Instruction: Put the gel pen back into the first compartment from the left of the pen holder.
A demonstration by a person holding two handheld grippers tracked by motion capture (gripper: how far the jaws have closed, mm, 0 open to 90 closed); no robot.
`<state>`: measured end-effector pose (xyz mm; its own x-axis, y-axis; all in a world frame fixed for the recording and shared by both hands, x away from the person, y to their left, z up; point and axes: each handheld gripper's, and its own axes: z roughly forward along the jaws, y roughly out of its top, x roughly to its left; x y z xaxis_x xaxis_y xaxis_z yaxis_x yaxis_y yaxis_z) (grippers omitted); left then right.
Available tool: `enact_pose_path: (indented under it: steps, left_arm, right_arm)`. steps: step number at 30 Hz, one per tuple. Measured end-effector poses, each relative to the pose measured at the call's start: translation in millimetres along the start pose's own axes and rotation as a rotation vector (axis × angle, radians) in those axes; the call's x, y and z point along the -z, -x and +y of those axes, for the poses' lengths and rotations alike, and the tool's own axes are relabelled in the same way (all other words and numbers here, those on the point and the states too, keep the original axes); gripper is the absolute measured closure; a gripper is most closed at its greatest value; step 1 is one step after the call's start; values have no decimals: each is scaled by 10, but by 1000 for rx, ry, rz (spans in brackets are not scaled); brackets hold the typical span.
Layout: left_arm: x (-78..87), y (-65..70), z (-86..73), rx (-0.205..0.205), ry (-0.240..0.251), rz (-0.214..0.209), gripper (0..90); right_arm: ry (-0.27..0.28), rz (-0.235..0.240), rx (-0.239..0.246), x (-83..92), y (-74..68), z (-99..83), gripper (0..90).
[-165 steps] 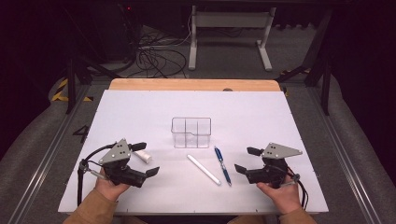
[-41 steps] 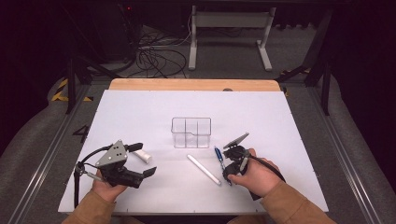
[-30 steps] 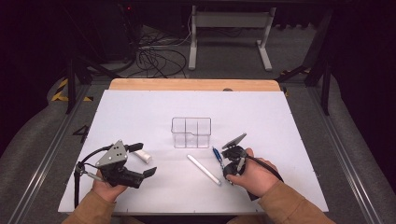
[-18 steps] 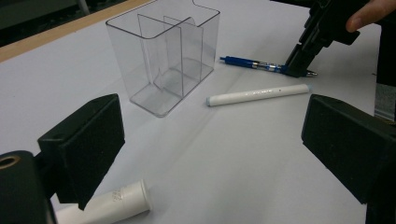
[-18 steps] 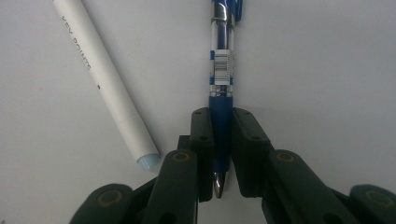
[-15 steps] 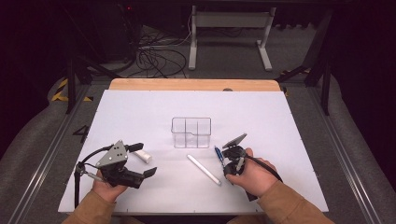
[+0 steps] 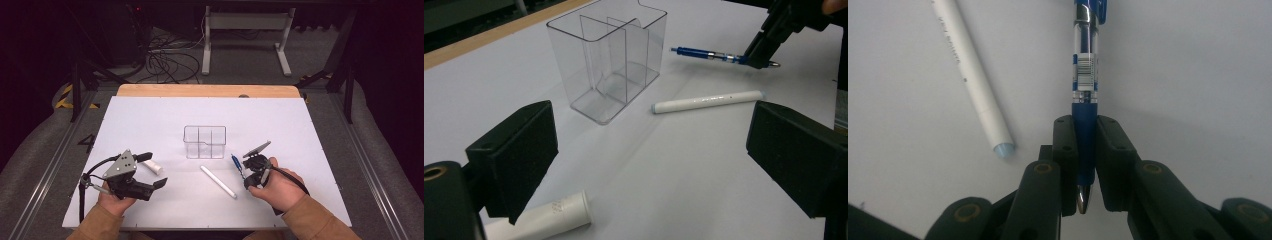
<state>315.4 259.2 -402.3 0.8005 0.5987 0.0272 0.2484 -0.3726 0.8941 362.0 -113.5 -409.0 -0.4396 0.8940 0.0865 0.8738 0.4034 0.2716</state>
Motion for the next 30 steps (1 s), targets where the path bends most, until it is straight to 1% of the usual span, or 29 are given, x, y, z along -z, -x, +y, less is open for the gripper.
enact_pose_path:
  steps: [2,5,7,8,9,13,15,17,19,23,24,26,28,29,30]
  left_arm:
    - [-4,7,0,-3,0,8,68]
    - [-11,17,3,-10,-5,3,68]
    - [-17,10,4,-14,2,-27,70]
    - [-21,10,3,-8,5,-41,69]
    - [-25,7,5,-11,6,-44,67]
    - [-27,9,12,-13,8,-64,63]
    - [-30,12,25,-6,1,-68,58]
    - [-31,19,41,-11,-7,-78,59]
    - [-24,36,56,-21,-4,-77,54]
    - [-6,56,90,-39,3,-84,56]
    - [-5,61,95,-42,1,-83,56]
    - [-7,71,102,-47,-3,-85,55]
    - [-12,80,106,-57,-6,-78,55]
    - [-14,88,106,-55,-7,-82,55]
    - [-16,89,108,-61,-6,-83,56]
  right_arm:
    - [14,11,8,53,1,-12,803]
    - [25,13,40,117,-1,-17,803]
    - [33,19,57,147,0,-15,803]
    - [42,27,59,160,4,-12,803]
    - [44,30,60,169,9,-8,803]
    - [55,32,98,198,27,0,803]
    - [60,37,131,217,26,0,803]
    - [67,41,179,239,18,-2,802]
    - [71,47,232,262,8,-1,802]
    - [83,43,335,308,-17,6,802]
    - [80,44,360,317,-26,10,802]
    - [84,38,425,339,-46,19,802]
    - [78,42,473,358,-70,28,802]
    - [78,37,508,367,-78,33,802]
    - [81,38,529,373,-90,36,802]
